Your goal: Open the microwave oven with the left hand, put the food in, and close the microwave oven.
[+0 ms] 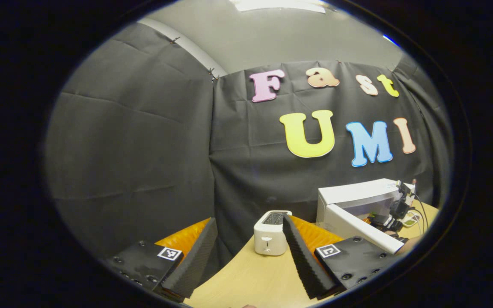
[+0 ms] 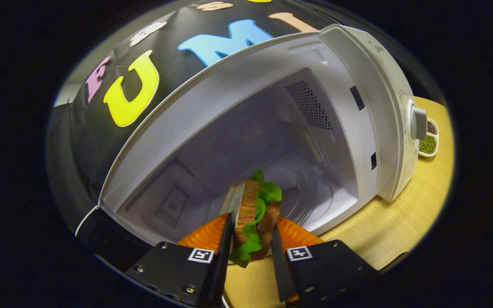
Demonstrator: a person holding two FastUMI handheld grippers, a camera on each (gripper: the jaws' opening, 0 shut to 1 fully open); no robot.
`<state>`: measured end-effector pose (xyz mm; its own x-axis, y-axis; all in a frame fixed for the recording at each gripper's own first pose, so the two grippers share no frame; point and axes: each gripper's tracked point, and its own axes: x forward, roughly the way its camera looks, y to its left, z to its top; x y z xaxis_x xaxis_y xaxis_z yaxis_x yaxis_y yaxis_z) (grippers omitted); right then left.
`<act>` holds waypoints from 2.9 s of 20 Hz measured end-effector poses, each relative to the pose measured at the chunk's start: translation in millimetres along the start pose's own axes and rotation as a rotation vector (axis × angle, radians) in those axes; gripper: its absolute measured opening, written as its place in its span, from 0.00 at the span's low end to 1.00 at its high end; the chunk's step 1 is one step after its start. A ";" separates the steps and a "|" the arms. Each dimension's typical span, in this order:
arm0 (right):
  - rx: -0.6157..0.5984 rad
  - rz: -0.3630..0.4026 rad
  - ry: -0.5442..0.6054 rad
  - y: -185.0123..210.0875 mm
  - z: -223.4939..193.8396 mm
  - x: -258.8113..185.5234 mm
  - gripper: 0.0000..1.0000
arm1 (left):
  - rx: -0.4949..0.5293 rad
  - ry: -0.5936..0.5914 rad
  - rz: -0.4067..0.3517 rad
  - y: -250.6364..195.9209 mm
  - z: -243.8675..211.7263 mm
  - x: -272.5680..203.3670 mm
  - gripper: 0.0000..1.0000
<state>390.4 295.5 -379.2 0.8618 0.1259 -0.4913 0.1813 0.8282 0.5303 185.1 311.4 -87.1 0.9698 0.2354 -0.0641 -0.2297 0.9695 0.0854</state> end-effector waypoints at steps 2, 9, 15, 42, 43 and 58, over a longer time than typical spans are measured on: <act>-0.018 -0.036 -0.005 -6.2 0.6 3.0 0.57 | 0.013 0.004 -0.006 -0.9 -3.0 2.6 1.00; -0.168 -0.184 -0.028 -34.0 12.6 -4.7 0.98 | 0.047 -0.019 -0.031 -8.6 0.7 3.4 0.98; -0.288 -0.124 -0.092 -14.5 43.9 -50.2 0.98 | 0.028 -0.041 -0.073 -30.0 7.8 5.6 1.00; -0.540 0.074 -0.372 -17.7 167.8 -364.4 0.98 | 0.004 0.035 -0.096 -89.6 -50.6 -21.6 0.99; -0.551 0.080 -0.375 -19.0 167.5 -373.1 0.98 | 0.002 0.046 -0.096 -92.0 -56.1 -23.2 1.00; -0.583 0.139 -0.362 -53.3 182.2 -427.0 0.98 | -0.005 0.213 -0.088 -136.9 -123.7 -45.6 0.11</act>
<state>99.1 98.0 -71.8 0.9806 0.1461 -0.1307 -0.1386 0.9882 0.0651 162.1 176.3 -218.9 0.9470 0.1581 -0.2798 -0.1455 0.9872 0.0654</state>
